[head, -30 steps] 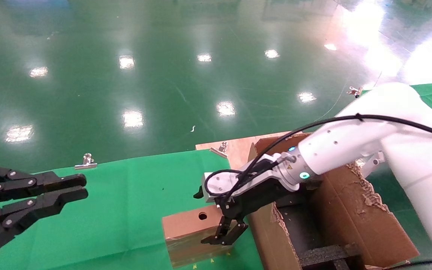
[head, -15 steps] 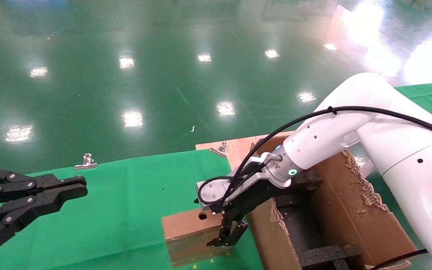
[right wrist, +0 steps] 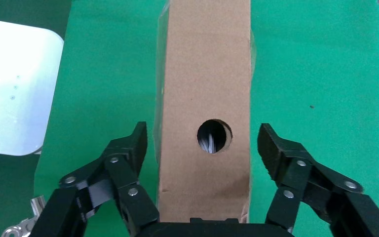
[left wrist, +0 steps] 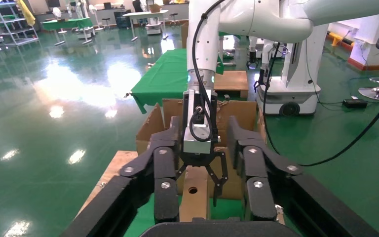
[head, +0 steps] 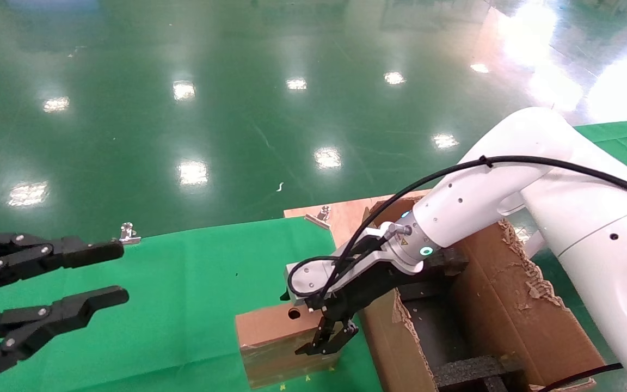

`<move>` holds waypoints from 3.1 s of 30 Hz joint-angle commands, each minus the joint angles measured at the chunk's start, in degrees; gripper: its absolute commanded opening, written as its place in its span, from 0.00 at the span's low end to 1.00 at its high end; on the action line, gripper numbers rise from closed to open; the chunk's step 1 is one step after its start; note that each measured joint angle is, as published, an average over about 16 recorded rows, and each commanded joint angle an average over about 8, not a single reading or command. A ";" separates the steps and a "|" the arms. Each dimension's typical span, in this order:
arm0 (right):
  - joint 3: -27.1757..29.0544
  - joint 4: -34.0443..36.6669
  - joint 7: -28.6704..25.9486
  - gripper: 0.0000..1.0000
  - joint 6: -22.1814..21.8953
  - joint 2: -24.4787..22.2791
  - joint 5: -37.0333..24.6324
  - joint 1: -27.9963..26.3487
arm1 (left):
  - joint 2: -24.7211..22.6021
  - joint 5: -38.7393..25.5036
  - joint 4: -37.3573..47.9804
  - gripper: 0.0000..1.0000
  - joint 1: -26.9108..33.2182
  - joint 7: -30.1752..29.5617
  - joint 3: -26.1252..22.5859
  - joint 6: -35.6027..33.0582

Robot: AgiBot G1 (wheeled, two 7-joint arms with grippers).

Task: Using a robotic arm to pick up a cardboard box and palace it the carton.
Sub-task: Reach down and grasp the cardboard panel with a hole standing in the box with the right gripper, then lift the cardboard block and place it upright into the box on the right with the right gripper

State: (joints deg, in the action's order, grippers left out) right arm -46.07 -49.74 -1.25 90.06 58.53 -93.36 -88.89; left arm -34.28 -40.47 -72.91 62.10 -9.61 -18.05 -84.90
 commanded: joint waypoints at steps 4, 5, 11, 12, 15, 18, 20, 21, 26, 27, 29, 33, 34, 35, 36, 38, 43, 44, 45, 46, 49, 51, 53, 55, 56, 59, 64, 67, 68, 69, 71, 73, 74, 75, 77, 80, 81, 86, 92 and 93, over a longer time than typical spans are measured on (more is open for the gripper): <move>0.11 -0.15 -0.07 0.00 0.00 -0.09 0.07 0.12 | 0.00 0.00 0.00 1.00 0.00 0.00 0.00 0.00; 0.12 -0.17 -0.08 0.00 0.00 -0.10 0.08 0.13 | 0.00 0.00 0.00 1.00 0.00 0.00 0.00 0.00; 0.20 -0.26 -0.11 0.00 0.00 -0.15 0.11 0.20 | 0.00 0.00 0.00 1.00 0.00 0.00 0.00 0.00; 0.21 -0.27 -0.11 0.00 0.00 -0.16 0.12 0.21 | 0.00 0.00 0.00 1.00 0.00 0.00 0.00 0.00; 0.23 -0.30 -0.13 0.00 0.00 -0.17 0.13 0.23 | 0.00 0.00 0.00 1.00 0.00 0.00 0.00 0.00; 0.23 -0.31 -0.14 0.00 0.00 -0.18 0.13 0.24 | 0.00 0.00 0.00 1.00 0.00 0.00 0.00 0.00; 0.22 -0.32 -0.14 0.00 -0.04 -0.18 0.14 0.26 | 0.00 0.00 0.00 1.00 0.00 0.00 0.00 0.00; 0.21 -0.33 -0.14 0.00 -0.07 -0.18 0.15 0.26 | 0.00 0.00 0.00 1.00 0.00 0.00 0.00 0.00; 0.57 -0.19 -0.36 0.00 -0.51 -0.39 0.89 -0.52 | 0.00 0.00 0.01 1.00 0.00 0.00 -0.01 0.00; 0.79 -0.06 -0.52 0.00 -0.59 -0.48 1.25 -0.98 | 0.00 0.00 0.01 1.00 0.01 0.00 -0.01 0.00; 1.32 0.25 -0.84 0.00 -0.63 -0.71 2.07 -2.41 | 0.00 0.00 0.01 1.00 0.01 0.01 -0.01 0.00; 2.20 1.49 -1.45 0.00 -0.08 -1.09 3.97 -6.89 | 0.00 0.01 0.02 1.00 0.01 0.01 -0.02 0.00; 2.31 1.91 -1.51 0.00 0.11 -1.19 4.48 -8.20 | 0.00 0.01 0.02 1.00 0.02 0.01 -0.02 0.00; 2.30 2.35 -1.45 0.00 0.32 -1.32 4.94 -9.63 | 0.00 0.01 0.02 1.00 0.02 0.01 -0.02 0.00; 2.21 2.83 -1.37 0.00 0.50 -1.46 5.42 -11.06 | 0.00 0.01 0.02 1.00 0.02 0.02 -0.03 0.00; 1.81 3.80 -0.95 0.00 0.77 -1.86 6.33 -14.02 | 0.00 0.01 0.02 1.00 0.02 0.02 -0.03 0.00; -0.39 6.19 0.73 0.00 1.06 -2.91 8.40 -21.12 | 0.00 0.02 0.02 1.00 0.02 0.02 -0.04 0.00; -0.99 6.67 1.11 0.00 1.07 -3.07 8.80 -22.27 | 0.01 0.02 0.02 1.00 0.02 0.02 -0.04 0.00; -1.59 7.18 1.43 0.00 1.07 -3.21 9.24 -23.28 | 0.01 0.02 0.02 1.00 0.02 0.02 -0.04 0.00; -2.17 7.69 1.71 0.00 1.07 -3.33 9.71 -24.06 | 0.01 0.02 0.02 1.00 0.02 0.02 -0.04 0.00; -3.90 9.17 2.40 0.00 1.01 -3.91 11.14 -25.64 | 0.01 0.02 0.02 1.00 0.02 0.03 -0.05 0.00; -5.02 10.02 2.73 0.00 0.98 -4.57 12.04 -26.33 | 0.01 0.03 0.02 1.00 0.03 0.03 -0.05 0.01; -6.08 10.67 2.92 0.00 0.99 -5.52 12.82 -26.96 | 0.01 0.03 0.02 1.00 0.03 0.03 -0.06 0.01; -7.23 11.06 3.02 0.00 1.01 -6.78 13.42 -27.68 | 0.01 0.03 0.02 1.00 0.03 0.03 -0.06 0.01; -7.84 11.17 3.05 0.00 1.02 -7.55 13.61 -28.10 | 0.01 0.03 0.02 1.00 0.03 0.03 -0.06 0.01; -9.72 11.16 2.86 0.00 1.05 -10.22 13.92 -29.59 | 0.02 0.04 0.02 1.00 0.03 0.04 -0.07 0.01; -13.13 10.10 1.78 0.00 1.11 -15.87 13.87 -32.28 | 0.02 0.04 0.02 1.00 0.03 0.04 -0.07 0.01; -15.36 8.85 0.78 0.00 1.13 -19.76 13.52 -33.89 | 0.02 0.05 0.02 1.00 0.03 0.04 -0.08 0.02; -16.13 8.31 0.38 0.00 1.14 -21.12 13.34 -34.45 | 0.02 0.05 0.02 1.00 0.03 0.04 -0.08 0.02; -16.90 7.70 -0.03 0.00 1.14 -22.40 13.12 -34.98 | 0.02 0.05 0.02 1.00 0.03 0.04 -0.08 0.02; -18.48 6.32 -1.04 0.00 1.13 -25.06 12.66 -36.05 | 0.02 0.05 0.02 1.00 0.03 0.05 -0.09 0.02; -20.00 4.73 -2.22 0.00 1.12 -27.63 12.30 -36.97 | 0.02 0.05 0.02 1.00 0.03 0.05 -0.09 0.02; -20.75 3.87 -2.89 0.00 1.10 -28.96 12.19 -37.37 | 0.02 0.05 0.02 1.00 0.03 0.05 -0.09 0.02; -21.46 2.96 -3.54 0.00 1.08 -30.20 12.11 -37.69 | 0.03 0.05 0.02 1.00 0.03 0.05 -0.09 0.02; -22.84 1.02 -5.03 0.00 1.01 -32.70 12.19 -38.13 | 0.03 0.06 0.02 1.00 0.04 0.05 -0.10 0.02; -24.71 -2.01 -7.27 0.00 0.81 -35.94 12.49 -38.29 | 0.03 0.06 0.02 1.00 0.04 0.05 -0.10 0.03; -25.23 -2.91 -7.95 0.00 0.73 -36.78 12.59 -38.25 | 0.03 0.06 0.02 1.00 0.04 0.05 -0.10 0.03; -27.16 -6.20 -10.57 0.00 0.44 -39.73 12.94 -38.14 | 0.03 0.07 0.03 1.00 0.03 0.06 -0.11 0.03; -27.67 -7.05 -11.17 0.00 0.26 -40.44 13.35 -38.16 | 0.04 0.08 0.04 1.00 0.03 0.06 -0.11 0.04; -27.62 -6.96 -11.09 0.00 0.24 -40.34 13.35 -38.15 | 0.04 0.08 0.04 1.00 0.03 0.06 -0.11 0.04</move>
State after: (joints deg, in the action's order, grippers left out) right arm -73.54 -56.45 -12.21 90.36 18.40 -80.15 -127.02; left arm -34.24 -40.39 -72.88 62.13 -9.55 -18.16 -84.86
